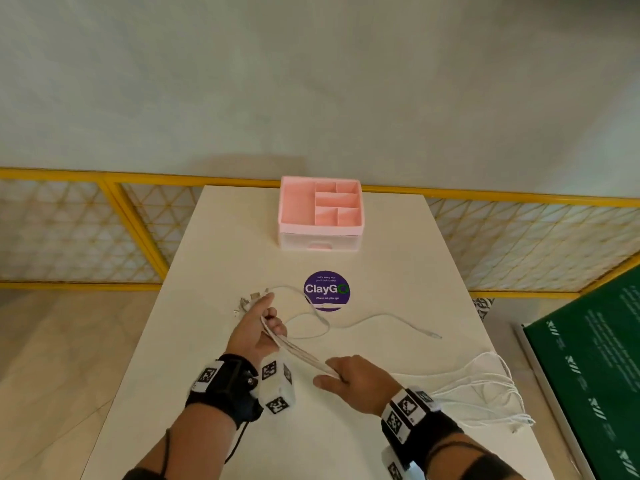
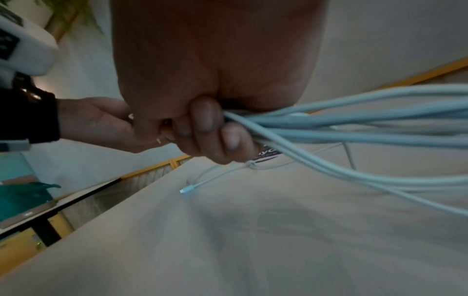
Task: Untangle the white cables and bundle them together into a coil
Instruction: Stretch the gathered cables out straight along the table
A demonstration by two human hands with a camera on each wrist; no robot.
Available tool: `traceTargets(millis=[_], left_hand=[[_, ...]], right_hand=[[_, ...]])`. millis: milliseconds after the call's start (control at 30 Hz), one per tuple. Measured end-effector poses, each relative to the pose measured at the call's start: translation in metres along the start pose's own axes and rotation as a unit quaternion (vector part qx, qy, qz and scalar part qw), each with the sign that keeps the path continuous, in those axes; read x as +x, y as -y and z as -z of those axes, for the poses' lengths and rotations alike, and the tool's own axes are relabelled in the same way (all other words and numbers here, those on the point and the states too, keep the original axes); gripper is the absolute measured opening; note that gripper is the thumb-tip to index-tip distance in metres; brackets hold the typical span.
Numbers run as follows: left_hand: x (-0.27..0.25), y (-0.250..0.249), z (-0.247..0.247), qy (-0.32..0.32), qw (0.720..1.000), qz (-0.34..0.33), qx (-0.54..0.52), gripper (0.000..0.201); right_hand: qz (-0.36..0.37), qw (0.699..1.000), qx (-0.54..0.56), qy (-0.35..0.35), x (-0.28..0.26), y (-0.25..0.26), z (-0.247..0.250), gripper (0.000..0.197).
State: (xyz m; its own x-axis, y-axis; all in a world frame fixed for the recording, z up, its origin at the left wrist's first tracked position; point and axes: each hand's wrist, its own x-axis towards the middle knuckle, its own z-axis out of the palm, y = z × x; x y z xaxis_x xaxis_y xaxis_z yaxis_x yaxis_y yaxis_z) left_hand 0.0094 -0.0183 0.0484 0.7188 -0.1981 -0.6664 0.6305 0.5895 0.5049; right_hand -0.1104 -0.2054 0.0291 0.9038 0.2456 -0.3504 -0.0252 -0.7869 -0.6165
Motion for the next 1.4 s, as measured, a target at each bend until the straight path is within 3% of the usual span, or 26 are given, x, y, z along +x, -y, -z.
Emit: traceTargets(millis=[133, 267, 333, 400, 467, 533, 600, 700, 767, 867, 967, 1033, 1100, 1200, 1300, 1400], left_hand=[[-0.007, 0.018, 0.004, 0.007, 1.000, 0.003, 0.027, 0.015], [-0.015, 0.021, 0.000, 0.002, 0.994, -0.049, 0.101, 0.010], [-0.018, 0.017, 0.001, 0.002, 0.988, -0.079, 0.134, 0.020], [-0.019, 0.016, 0.003, 0.000, 0.983, -0.097, 0.158, 0.030], [-0.021, 0.018, 0.003, -0.013, 0.980, -0.105, 0.168, 0.034], [-0.022, 0.020, 0.003, -0.027, 0.979, -0.114, 0.170, 0.039], [-0.024, 0.021, 0.003, -0.029, 0.979, -0.117, 0.165, 0.044], [-0.030, 0.020, 0.004, -0.013, 0.977, -0.126, 0.168, 0.044], [-0.034, 0.019, 0.006, 0.000, 0.975, -0.133, 0.178, 0.040], [-0.033, 0.019, 0.008, 0.008, 0.975, -0.130, 0.181, 0.036], [-0.027, 0.021, 0.006, 0.001, 0.976, -0.137, 0.170, 0.023], [-0.022, 0.022, 0.002, 0.001, 0.977, -0.140, 0.159, 0.021], [-0.020, 0.022, -0.004, 0.009, 0.979, -0.141, 0.149, 0.020], [-0.020, 0.017, -0.015, 0.029, 0.979, -0.145, 0.140, 0.022], [-0.021, 0.013, -0.025, 0.057, 0.981, -0.141, 0.120, 0.026], [-0.019, 0.010, -0.031, 0.076, 0.978, -0.139, 0.137, 0.022]], right_hand=[[-0.023, 0.999, 0.024, 0.029, -0.006, -0.011, -0.009, 0.039], [-0.099, 0.988, 0.027, 0.113, 0.000, -0.027, -0.003, 0.046], [-0.115, 0.985, 0.094, 0.082, 0.010, -0.031, 0.011, 0.060], [-0.123, 0.976, 0.177, -0.012, 0.026, -0.030, 0.026, 0.071], [-0.131, 0.967, 0.205, -0.080, 0.046, -0.025, 0.039, 0.058], [-0.149, 0.962, 0.205, -0.100, 0.068, -0.026, 0.042, 0.036], [-0.184, 0.962, 0.186, -0.075, 0.085, -0.030, 0.037, 0.028], [-0.224, 0.963, 0.151, -0.005, 0.095, -0.027, 0.024, 0.036], [-0.226, 0.956, 0.184, -0.022, 0.095, -0.023, 0.018, 0.031], [-0.179, 0.935, 0.270, -0.146, 0.093, -0.020, 0.018, 0.013], [-0.134, 0.880, 0.373, -0.262, 0.087, -0.003, 0.035, 0.021], [-0.089, 0.865, 0.394, -0.298, 0.081, 0.013, 0.050, 0.021], [-0.038, 0.865, 0.396, -0.307, 0.073, 0.030, 0.061, 0.015], [0.019, 0.886, 0.380, -0.263, 0.060, 0.047, 0.064, 0.022], [0.040, 0.925, 0.319, -0.203, 0.048, 0.052, 0.054, 0.021], [0.036, 0.932, 0.302, -0.195, 0.039, 0.050, 0.043, 0.020]])
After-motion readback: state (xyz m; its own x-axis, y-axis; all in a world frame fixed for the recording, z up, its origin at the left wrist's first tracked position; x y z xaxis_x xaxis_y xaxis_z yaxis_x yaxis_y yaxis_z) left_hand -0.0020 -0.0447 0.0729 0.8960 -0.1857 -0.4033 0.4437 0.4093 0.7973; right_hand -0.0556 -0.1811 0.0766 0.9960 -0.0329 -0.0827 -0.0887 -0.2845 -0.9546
